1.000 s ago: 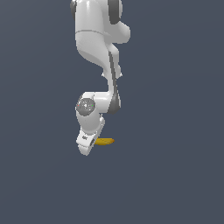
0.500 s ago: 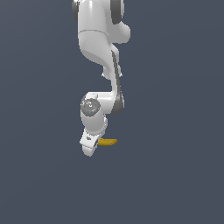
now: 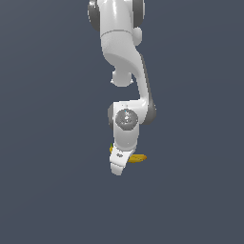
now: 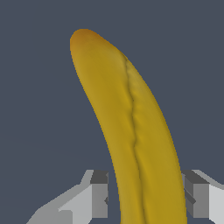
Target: Pick up the object and move it to a goal position.
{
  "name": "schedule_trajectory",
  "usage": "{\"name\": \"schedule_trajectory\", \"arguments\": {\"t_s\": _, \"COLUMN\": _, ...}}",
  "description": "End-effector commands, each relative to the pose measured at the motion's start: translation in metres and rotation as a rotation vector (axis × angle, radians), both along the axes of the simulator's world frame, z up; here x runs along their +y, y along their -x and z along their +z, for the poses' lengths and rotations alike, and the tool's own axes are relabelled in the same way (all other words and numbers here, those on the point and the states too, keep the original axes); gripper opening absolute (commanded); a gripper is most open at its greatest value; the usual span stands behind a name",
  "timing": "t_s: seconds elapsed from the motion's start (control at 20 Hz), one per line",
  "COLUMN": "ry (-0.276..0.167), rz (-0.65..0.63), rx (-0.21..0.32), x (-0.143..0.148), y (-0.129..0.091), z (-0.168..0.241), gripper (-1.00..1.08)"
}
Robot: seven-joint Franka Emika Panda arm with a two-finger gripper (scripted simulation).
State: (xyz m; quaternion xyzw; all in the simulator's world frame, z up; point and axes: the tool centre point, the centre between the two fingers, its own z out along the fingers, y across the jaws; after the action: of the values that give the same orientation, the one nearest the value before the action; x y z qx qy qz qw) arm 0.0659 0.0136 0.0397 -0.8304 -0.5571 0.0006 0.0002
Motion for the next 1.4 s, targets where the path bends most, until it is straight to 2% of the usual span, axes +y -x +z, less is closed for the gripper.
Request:
{"name": "schedule_trajectory", "arguments": {"t_s": 0.0, "ry": 0.000, "rz": 0.000, "rx": -0.002, "x": 0.027, "y": -0.008, "z": 0.007, "gripper": -1.00}}
{"name": "schedule_trajectory", "arguments": {"t_s": 0.4, "ry": 0.000, "rz": 0.000, "rx": -0.002, "x": 0.109, "y": -0.034, "z": 0.023, "gripper": -1.00}}
{"name": "schedule_trajectory", "arguments": {"t_s": 0.7, "ry": -0.001, "rz": -0.001, "rx": -0.001, "x": 0.154, "y": -0.049, "z": 0.032, "gripper": -1.00}}
{"name": "schedule_trajectory", "arguments": {"t_s": 1.0, "ry": -0.001, "rz": -0.001, "rx": -0.001, "x": 0.184, "y": -0.060, "z": 0.038, "gripper": -1.00}}
{"name": "schedule_trajectory", "arguments": {"t_s": 1.35, "ry": 0.000, "rz": 0.000, "rx": -0.001, "x": 0.201, "y": -0.067, "z": 0.041, "gripper": -1.00}}
